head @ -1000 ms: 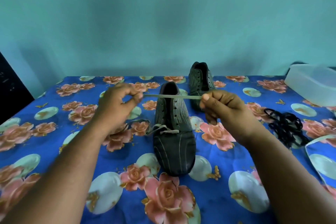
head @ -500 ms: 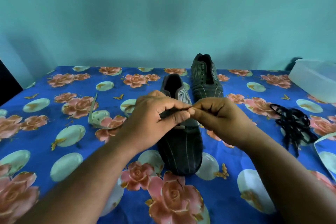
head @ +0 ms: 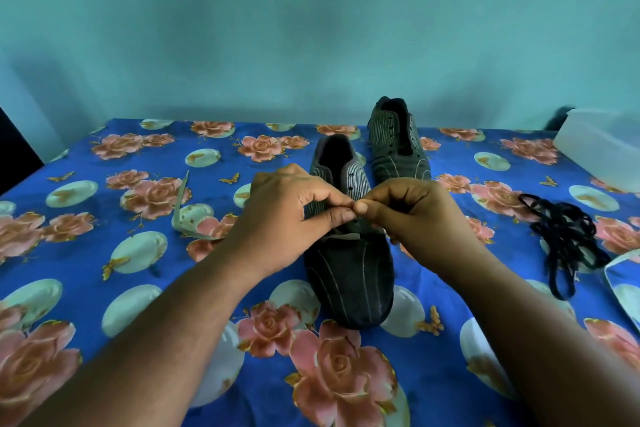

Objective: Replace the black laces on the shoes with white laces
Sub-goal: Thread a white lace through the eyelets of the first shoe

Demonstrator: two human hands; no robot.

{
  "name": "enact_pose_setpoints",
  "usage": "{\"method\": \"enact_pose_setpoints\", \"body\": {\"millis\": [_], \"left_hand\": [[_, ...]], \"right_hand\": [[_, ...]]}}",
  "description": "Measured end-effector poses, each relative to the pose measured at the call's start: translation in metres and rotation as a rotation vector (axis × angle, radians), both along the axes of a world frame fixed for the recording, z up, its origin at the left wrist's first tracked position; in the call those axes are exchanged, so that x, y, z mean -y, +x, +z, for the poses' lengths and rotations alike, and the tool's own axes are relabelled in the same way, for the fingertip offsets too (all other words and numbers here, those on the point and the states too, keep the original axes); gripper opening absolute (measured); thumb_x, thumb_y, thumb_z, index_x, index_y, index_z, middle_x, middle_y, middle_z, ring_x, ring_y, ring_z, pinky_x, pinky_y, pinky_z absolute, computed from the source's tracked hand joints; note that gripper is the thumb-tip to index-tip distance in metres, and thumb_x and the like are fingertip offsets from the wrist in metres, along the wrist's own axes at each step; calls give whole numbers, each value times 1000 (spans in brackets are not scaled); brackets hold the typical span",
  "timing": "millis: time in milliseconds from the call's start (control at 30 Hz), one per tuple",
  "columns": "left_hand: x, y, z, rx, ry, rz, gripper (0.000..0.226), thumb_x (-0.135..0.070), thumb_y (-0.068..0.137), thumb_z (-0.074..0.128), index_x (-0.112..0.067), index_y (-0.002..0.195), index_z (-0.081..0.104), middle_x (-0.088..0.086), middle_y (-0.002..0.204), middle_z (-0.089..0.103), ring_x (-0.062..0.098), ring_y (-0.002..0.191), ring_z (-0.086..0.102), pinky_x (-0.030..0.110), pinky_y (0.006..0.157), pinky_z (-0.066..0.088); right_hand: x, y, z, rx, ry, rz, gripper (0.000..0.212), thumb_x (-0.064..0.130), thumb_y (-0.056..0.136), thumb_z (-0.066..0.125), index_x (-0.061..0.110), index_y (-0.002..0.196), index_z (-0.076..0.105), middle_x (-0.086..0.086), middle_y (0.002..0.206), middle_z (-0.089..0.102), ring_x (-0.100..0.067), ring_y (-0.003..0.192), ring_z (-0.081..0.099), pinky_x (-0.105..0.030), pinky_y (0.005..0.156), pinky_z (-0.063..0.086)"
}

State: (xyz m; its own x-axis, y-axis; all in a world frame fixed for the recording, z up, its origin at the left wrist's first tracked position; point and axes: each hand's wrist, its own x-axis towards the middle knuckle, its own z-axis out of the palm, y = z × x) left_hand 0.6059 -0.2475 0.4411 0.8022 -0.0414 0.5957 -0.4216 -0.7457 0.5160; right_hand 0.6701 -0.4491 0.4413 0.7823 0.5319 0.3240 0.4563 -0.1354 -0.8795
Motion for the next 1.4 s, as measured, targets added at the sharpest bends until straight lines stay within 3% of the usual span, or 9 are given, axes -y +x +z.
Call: {"method": "enact_pose_setpoints", "body": {"millis": [100,200,367,533,767,967,1133,1300,1400], "left_hand": [[-1,-4,2,-29,33,48,26,-58,82,61,-38,89,77,-24,82,70,2,89,57,50,90,43],[-2,-7,5,-37,-40,59,19,-50,79,63,-34,78,72,-21,79,68,4,87,59,46,91,44],[-4,-6,5,-132,58,97,18,-54,76,59,-37,73,67,-19,79,60,3,90,55,44,91,40],[-2,-6,6,-122,120,143,13,-48,78,63,-37,75,68,-16,81,59,7,93,57,45,90,40],[7,-7,4,-55,178,109,23,-51,78,56,-32,79,70,-16,81,56,9,85,52,40,79,38],[13,-1,-3,-123,101,68,34,-58,78,54,-31,86,74,-14,84,58,11,88,54,42,80,45],[14,1,-8,-168,-14,77,35,-60,79,53,-34,87,74,-14,87,58,13,94,56,48,84,48],[16,0,-8,-186,2,160,27,-58,79,55,-36,81,71,-13,87,59,14,96,54,52,89,45],[18,0,-8,-196,23,157,17,-50,80,58,-37,79,68,-14,86,57,13,96,52,49,92,43]], "right_hand": [[-1,3,-5,-24,14,-48,20,38,85,72,19,82,75,2,68,66,-9,57,55,-29,55,49],[-2,7,-12,101,-80,-150,4,30,94,73,30,98,72,11,84,67,-8,76,59,-25,69,51],[-10,2,-15,114,-306,-158,41,46,81,79,38,113,55,15,106,48,6,93,47,-9,78,36],[-9,0,-11,58,-315,-188,54,50,73,85,34,115,54,17,106,46,12,85,46,-3,71,34],[-4,-5,0,149,-330,-232,29,42,82,73,30,103,56,10,103,56,-8,86,58,-26,72,44],[-3,-6,0,202,-323,-218,28,45,80,75,28,97,59,12,95,57,-4,87,55,-18,72,44],[6,3,3,100,-259,-110,24,47,81,80,29,90,68,5,82,69,-14,82,65,-33,74,56],[18,10,3,118,-249,-23,16,29,82,84,29,96,78,12,89,76,-3,87,70,-13,78,52],[17,10,3,117,-224,-33,20,36,76,84,29,94,80,16,88,77,-2,87,71,-15,78,53]]}}
